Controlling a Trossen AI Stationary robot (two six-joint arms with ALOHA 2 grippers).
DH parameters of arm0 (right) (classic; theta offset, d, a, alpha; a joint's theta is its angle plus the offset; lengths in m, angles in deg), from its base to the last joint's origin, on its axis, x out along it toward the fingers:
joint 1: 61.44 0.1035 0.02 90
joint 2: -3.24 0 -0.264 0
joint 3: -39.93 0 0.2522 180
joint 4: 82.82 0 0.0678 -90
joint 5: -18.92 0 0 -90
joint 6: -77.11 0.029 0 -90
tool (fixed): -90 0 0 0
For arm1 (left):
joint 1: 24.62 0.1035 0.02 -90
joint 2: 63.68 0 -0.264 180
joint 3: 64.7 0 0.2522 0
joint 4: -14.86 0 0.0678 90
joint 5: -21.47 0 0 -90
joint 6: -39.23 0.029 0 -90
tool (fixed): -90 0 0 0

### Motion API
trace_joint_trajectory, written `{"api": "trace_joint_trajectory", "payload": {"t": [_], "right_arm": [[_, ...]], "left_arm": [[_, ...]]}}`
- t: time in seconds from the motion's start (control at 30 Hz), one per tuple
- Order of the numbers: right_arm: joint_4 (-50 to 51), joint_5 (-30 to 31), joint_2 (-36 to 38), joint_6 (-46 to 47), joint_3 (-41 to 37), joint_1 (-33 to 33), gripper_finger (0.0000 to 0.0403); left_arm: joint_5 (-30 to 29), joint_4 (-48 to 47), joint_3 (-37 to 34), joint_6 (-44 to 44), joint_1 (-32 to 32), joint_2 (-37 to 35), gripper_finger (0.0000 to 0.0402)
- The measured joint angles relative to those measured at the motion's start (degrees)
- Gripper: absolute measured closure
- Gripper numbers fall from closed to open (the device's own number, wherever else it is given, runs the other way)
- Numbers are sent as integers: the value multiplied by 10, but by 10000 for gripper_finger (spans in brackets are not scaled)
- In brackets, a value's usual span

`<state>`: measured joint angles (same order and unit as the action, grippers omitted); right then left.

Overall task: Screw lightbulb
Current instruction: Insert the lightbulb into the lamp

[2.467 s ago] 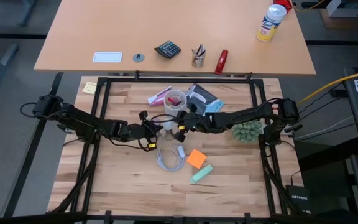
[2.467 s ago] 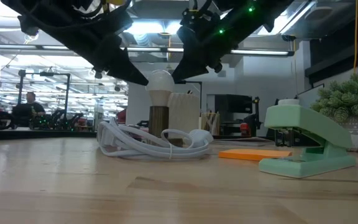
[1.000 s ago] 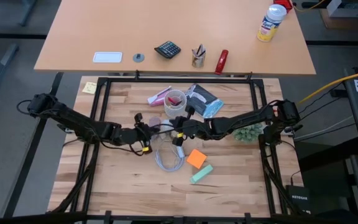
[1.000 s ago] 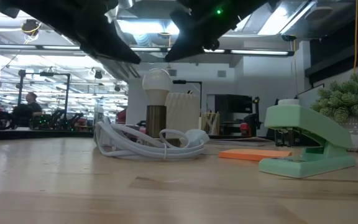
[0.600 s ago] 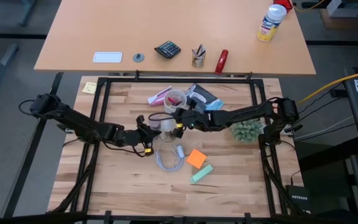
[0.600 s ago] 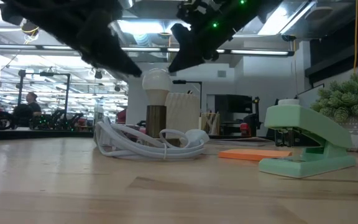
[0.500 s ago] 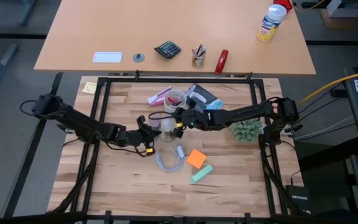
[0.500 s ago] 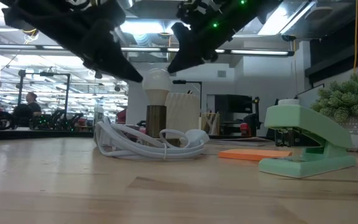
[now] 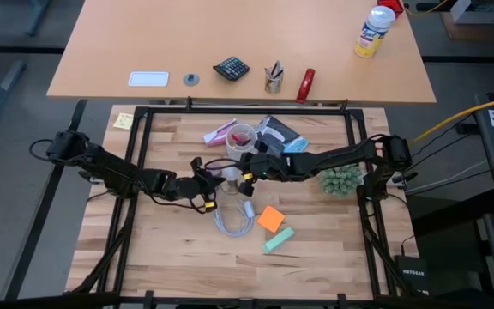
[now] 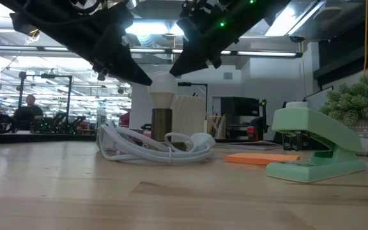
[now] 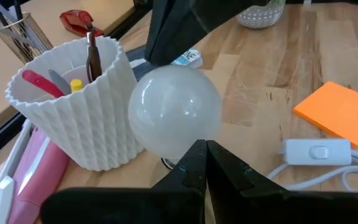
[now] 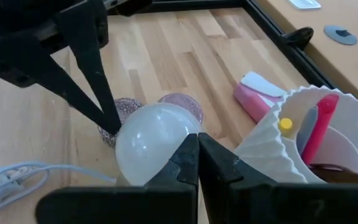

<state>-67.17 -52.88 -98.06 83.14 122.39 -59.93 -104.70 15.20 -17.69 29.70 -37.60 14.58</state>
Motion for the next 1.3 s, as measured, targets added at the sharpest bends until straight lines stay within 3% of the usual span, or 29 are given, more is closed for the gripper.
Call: {"api": "trace_joint_trajectory", "payload": {"t": [0.43,1.07,1.3], "right_arm": [[-48,8,-31,14,1,18,396],[-31,7,-31,58,1,30,396],[-28,-21,-32,60,0,33,396]], "left_arm": [[-8,-11,0,22,-1,0,400],[-26,-48,0,2,-7,0,400],[-85,-84,-2,-18,-12,1,400]]}}
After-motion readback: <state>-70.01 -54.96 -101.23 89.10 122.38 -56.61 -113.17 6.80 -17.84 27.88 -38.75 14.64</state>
